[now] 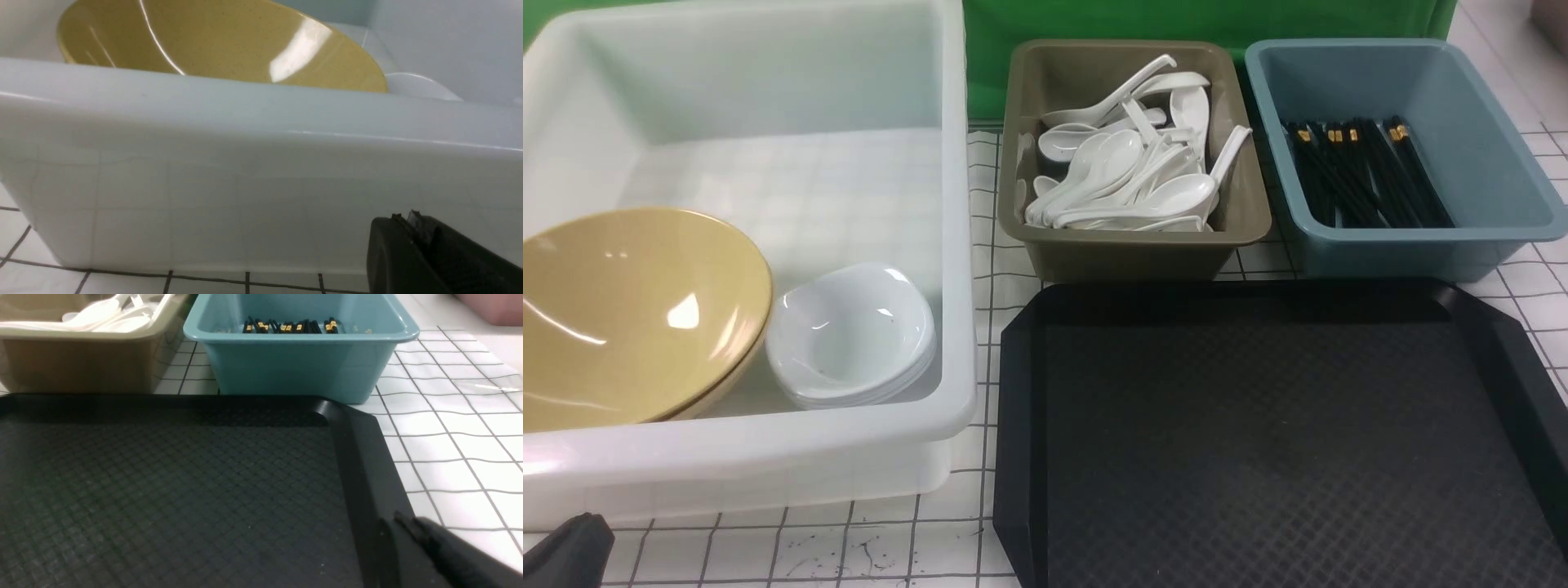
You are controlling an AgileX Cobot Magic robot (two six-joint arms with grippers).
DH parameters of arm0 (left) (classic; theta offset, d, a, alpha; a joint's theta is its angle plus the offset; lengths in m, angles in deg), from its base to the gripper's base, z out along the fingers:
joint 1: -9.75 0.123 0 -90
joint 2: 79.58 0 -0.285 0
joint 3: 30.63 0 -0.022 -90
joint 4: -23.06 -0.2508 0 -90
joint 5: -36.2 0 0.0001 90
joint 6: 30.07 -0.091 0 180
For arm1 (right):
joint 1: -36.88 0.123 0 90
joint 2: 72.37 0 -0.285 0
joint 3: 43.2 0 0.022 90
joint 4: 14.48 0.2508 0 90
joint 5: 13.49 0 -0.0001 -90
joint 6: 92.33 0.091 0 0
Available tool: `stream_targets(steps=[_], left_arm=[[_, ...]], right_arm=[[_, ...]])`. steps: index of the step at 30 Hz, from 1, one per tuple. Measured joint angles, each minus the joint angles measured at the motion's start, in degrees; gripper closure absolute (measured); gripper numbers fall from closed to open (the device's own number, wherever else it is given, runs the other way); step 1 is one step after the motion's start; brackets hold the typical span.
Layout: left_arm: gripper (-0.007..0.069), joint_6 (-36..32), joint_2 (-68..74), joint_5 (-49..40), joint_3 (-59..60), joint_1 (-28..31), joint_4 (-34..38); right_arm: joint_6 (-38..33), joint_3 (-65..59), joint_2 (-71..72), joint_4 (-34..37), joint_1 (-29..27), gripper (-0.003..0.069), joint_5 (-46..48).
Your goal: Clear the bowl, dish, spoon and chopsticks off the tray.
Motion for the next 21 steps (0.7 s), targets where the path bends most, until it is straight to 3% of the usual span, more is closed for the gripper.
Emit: stream_targets(steps=[21], left_arm=[[0.0638, -0.3, 0.0, 0.0, 0.0, -0.5, 0.0]], right_arm=[[0.0, 0.0, 0.0, 0.0, 0.0, 0.0561, 0.0]])
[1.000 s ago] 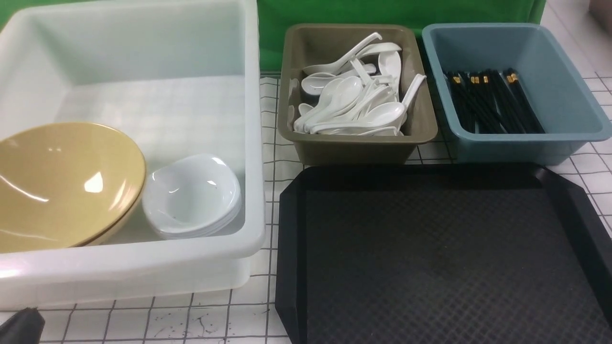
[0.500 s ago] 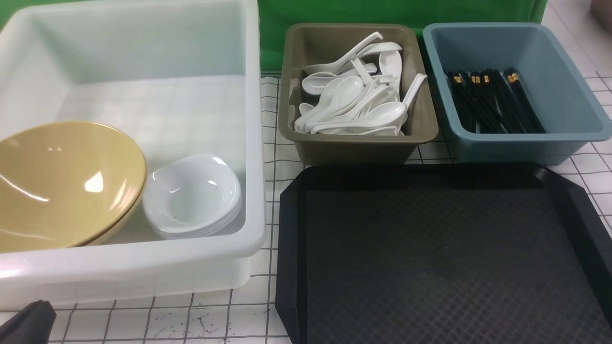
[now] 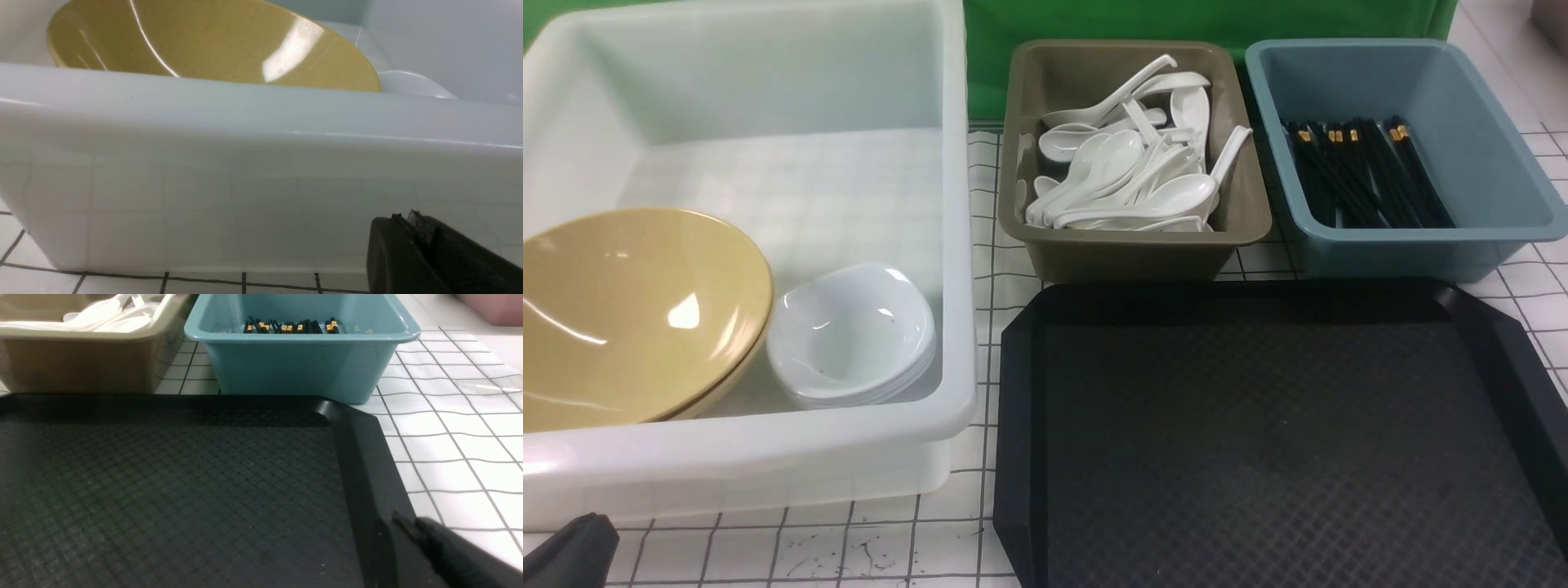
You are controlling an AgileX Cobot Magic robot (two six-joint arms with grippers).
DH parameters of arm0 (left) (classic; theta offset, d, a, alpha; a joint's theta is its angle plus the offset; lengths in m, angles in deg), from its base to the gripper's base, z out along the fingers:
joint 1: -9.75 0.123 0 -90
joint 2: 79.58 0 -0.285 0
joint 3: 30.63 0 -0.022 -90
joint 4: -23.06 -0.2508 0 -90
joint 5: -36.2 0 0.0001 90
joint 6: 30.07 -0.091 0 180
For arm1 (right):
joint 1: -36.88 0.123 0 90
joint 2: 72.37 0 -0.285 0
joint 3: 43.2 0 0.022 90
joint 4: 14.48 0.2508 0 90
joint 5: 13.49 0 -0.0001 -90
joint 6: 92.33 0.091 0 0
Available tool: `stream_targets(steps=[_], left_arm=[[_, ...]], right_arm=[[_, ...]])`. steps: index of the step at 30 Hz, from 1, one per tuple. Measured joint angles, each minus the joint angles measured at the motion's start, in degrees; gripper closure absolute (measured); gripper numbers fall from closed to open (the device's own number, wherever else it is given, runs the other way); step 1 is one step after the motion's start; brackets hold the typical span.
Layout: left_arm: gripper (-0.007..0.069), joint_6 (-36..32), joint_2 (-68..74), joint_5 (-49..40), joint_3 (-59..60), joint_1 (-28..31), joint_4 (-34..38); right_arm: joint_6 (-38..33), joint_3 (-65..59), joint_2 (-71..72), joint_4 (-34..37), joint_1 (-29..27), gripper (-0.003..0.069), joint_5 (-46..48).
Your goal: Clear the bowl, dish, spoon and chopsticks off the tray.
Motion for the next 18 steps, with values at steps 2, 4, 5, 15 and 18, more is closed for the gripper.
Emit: stream_targets(steps=[2, 4, 5, 15, 18], left_arm=[[0.0638, 0.0, 0.0, 0.0, 0.0, 0.0, 0.0], [0.0638, 0.0, 0.0, 0.0, 0.0, 0.0, 0.0], [0.0638, 0.0, 0.0, 0.0, 0.0, 0.0, 0.0], [0.0638, 0.0, 0.0, 0.0, 0.0, 0.0, 0.0], [0.0638, 0.0, 0.0, 0.0, 0.0, 0.0, 0.0]], right_arm=[[0.0, 0.0, 0.0, 0.0, 0.0, 0.0559, 0.0], [0.0, 0.0, 0.0, 0.0, 0.0, 0.0559, 0.0], [0.0, 0.0, 0.0, 0.0, 0.0, 0.0559, 0.0], [0.0, 0.0, 0.0, 0.0, 0.0, 0.0550, 0.0], [0.0, 0.0, 0.0, 0.0, 0.0, 0.0547, 0.0]])
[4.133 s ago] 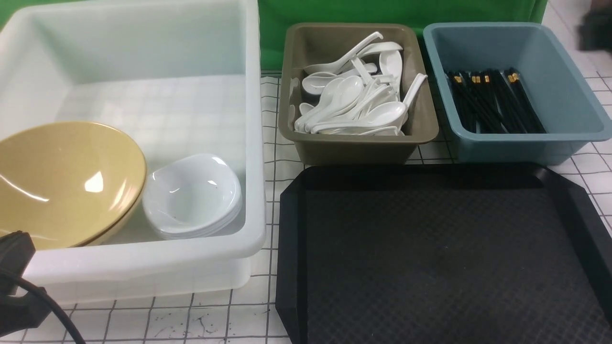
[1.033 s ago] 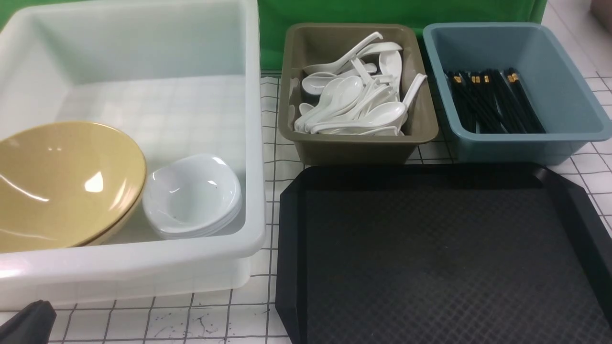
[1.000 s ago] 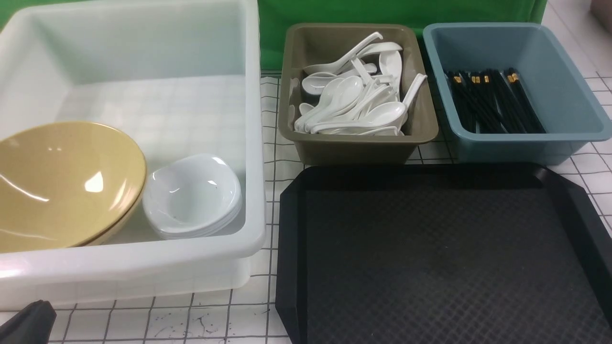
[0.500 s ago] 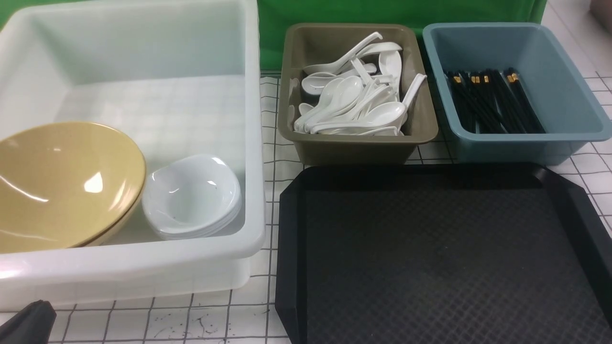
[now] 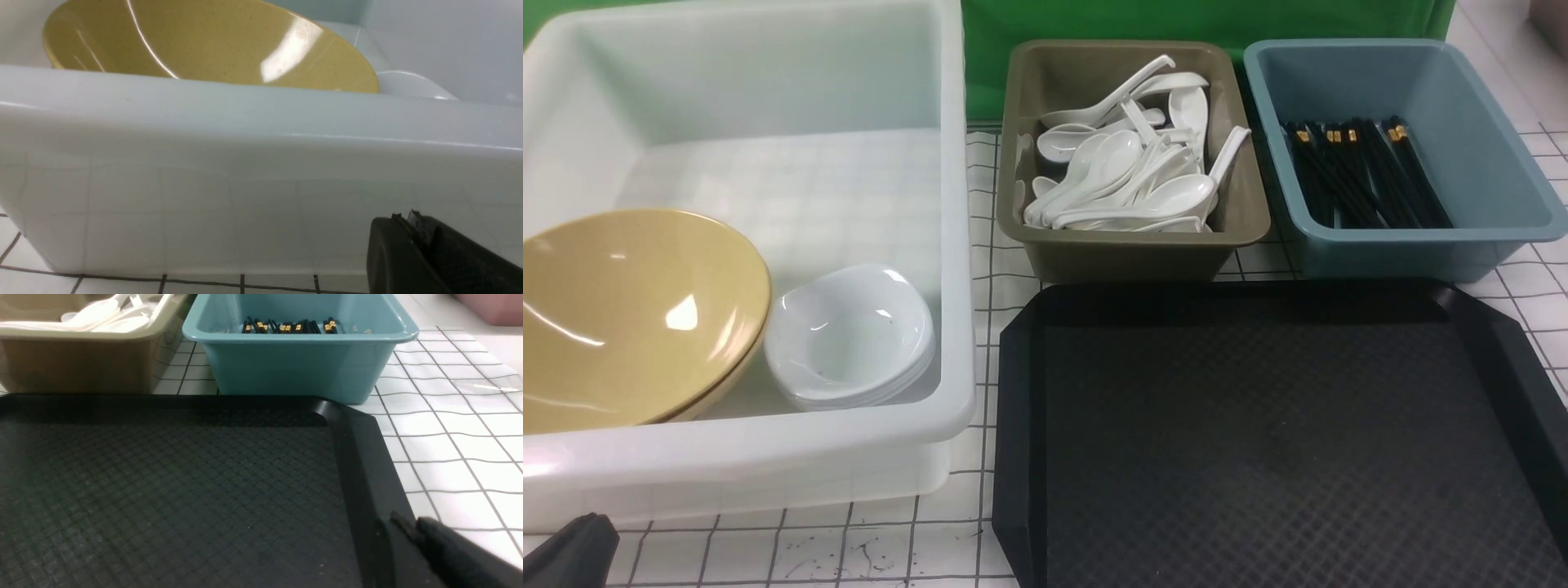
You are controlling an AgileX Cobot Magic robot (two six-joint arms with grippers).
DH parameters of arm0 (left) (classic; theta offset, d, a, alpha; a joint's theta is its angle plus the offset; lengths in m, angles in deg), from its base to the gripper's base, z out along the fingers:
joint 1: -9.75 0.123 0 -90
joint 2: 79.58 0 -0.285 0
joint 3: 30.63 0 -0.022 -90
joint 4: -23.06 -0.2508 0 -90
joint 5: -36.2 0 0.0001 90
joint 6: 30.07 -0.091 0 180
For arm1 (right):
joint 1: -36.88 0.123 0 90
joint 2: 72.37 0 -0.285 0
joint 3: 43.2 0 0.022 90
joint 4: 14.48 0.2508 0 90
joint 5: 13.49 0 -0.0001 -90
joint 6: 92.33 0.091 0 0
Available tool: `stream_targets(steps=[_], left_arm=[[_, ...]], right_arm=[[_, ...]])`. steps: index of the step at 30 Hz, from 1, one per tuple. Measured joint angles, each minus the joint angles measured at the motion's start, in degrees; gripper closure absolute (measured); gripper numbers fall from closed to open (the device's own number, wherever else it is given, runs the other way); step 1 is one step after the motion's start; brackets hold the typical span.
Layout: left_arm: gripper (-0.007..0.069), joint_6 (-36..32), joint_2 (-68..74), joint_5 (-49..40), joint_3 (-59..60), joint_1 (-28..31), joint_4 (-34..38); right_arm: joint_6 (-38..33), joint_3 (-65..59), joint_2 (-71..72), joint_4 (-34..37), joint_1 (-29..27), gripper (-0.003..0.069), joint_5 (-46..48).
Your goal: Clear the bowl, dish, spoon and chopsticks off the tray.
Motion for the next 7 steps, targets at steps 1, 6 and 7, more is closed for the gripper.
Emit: stream_targets(steps=[1, 6, 7], left_arm=[[0.0638, 0.0, 0.0, 0.0, 0.0, 0.0, 0.0], [0.0638, 0.0, 0.0, 0.1, 0.0, 0.0, 0.0], [0.0638, 0.0, 0.0, 0.1, 0.0, 0.0, 0.0]], right_arm=[[0.0, 0.0, 0.0, 0.0, 0.0, 0.0547, 0.0], [0.0, 0.0, 0.0, 0.0, 0.0, 0.0540, 0.0], [0.0, 0.0, 0.0, 0.0, 0.0, 0.0539, 0.0]])
